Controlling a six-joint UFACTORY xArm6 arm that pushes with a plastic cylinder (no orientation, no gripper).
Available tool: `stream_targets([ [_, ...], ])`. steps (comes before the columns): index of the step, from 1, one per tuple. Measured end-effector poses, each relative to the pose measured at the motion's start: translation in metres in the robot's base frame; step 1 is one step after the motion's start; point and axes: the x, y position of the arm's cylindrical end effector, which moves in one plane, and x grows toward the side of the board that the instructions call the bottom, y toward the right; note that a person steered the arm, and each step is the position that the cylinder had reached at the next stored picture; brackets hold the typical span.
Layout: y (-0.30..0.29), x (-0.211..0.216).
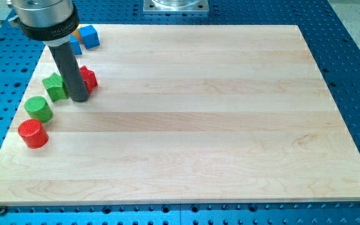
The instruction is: Move the green star into the red star
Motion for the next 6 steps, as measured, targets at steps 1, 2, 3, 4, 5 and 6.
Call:
stream_targets([
  [1, 0.001, 0.001],
  [2, -0.001, 0.001],
  [3, 0.006, 0.006],
  [4, -0.018, 0.04],
  [5, 0.007, 0.061],
  [6, 0.048, 0.106],
])
